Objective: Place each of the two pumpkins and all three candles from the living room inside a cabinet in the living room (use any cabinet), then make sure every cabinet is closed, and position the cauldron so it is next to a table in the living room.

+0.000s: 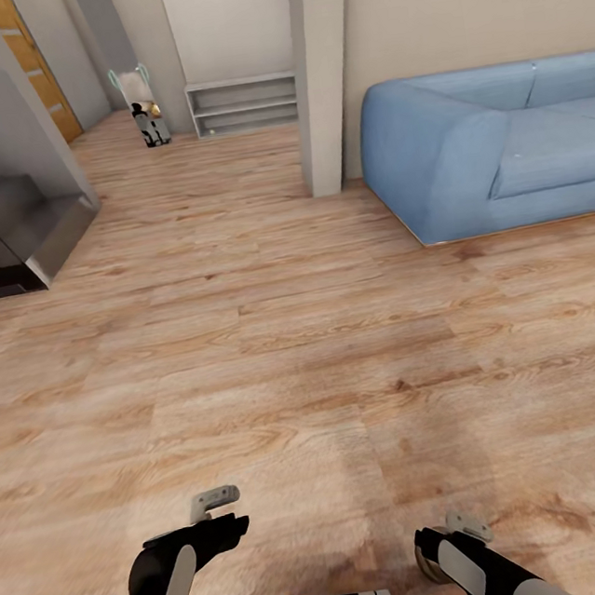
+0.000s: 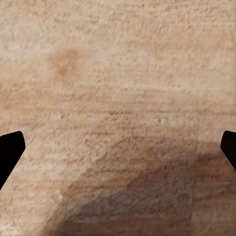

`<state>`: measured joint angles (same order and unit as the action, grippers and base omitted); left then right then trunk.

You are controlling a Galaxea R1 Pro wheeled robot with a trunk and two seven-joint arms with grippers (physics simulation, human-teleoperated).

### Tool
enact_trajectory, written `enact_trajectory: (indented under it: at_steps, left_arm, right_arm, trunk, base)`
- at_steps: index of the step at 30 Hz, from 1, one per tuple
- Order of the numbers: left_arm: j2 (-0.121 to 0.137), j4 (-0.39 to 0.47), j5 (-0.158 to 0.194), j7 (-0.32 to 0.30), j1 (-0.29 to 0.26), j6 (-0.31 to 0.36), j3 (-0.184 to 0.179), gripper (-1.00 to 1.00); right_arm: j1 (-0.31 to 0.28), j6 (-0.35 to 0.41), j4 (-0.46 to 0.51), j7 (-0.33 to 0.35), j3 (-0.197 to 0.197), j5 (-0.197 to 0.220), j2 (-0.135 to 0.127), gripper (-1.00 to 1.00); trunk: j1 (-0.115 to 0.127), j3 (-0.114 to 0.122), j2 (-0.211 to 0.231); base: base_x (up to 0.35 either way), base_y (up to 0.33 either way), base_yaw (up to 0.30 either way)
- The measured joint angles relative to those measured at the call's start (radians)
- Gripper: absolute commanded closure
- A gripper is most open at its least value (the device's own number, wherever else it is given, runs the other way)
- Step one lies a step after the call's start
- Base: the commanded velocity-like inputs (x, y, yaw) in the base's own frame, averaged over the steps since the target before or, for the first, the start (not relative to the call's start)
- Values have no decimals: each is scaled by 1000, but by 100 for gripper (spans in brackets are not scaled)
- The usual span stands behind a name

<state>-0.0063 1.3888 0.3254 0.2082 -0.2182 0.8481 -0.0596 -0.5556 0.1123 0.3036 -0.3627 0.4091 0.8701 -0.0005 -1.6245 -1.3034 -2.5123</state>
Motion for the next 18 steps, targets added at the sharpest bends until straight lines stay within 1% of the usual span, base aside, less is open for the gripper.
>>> enact_trajectory:
  at_steps: [14, 15, 18]
  left_arm:
    - [0, 0, -2, 0, 0, 0, -1, -100]
    - [0, -1, -2, 0, 0, 0, -1, -100]
    - [0, -1, -1, 0, 0, -1, -1, -100]
  right_arm:
    - [0, 0, -4, -4, -4, 0, 1, -100]
    - [0, 0, -4, -4, -4, 0, 1, -100]
    - [0, 0, -4, -5, -4, 0, 1, -100]
  trunk:
    - [0, 0, 0]
    - [0, -4, 0]
    - [0, -4, 0]
  base:
    - [0, 0, 0]
    - [0, 0, 0]
    - [0, 0, 0]
